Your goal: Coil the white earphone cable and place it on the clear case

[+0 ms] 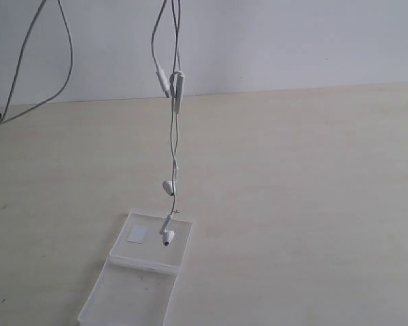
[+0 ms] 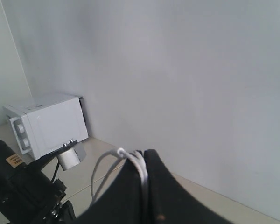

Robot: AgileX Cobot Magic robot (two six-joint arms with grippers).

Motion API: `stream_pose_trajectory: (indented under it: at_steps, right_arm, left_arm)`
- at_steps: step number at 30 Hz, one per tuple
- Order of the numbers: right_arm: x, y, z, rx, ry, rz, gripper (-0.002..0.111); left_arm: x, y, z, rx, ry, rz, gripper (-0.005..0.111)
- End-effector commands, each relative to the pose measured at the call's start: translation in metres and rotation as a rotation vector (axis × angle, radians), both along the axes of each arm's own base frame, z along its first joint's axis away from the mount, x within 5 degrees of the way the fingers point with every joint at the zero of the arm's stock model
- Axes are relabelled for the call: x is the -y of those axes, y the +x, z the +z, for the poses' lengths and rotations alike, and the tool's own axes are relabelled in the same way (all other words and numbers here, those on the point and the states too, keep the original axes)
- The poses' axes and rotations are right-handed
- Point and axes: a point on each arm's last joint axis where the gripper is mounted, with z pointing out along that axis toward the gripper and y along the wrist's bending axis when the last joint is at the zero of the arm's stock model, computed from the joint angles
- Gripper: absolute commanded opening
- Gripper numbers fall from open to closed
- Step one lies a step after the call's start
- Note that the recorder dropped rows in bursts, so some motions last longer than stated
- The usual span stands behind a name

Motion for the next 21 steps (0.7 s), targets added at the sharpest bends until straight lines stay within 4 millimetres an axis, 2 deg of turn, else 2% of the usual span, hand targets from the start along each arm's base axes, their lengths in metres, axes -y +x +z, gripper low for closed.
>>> stream_pose_trajectory:
  at_steps: [1,6,15,21]
  right_arm:
    - [-0.0008,-0.0008,0.0039,0.016,0.007,0.008,0.0]
    - [-0.0004,-0.0003,0.0034,0.027,-0.009,-0.001,0.0]
    - [0.0012,0.0018,0.0014,0.027,-0.038,-0.03,0.0]
    - [0.0012,0.0018,0.0014,0.026,-0.037,-0.03,0.0]
  left_arm:
    - [0.0023,-0.0031,0.0002,-0.01,-0.014,-0.019,0.028]
    - [0.0024,-0.0035,0.0001,-0.014,-0.015,-0.021,0.06]
    - [0.0044,-0.0032,0.0015,-0.01,-0.043,-0.021,0.062]
    - [0.0051,0.0039,0.0066,0.067,-0.082,0.03,0.073]
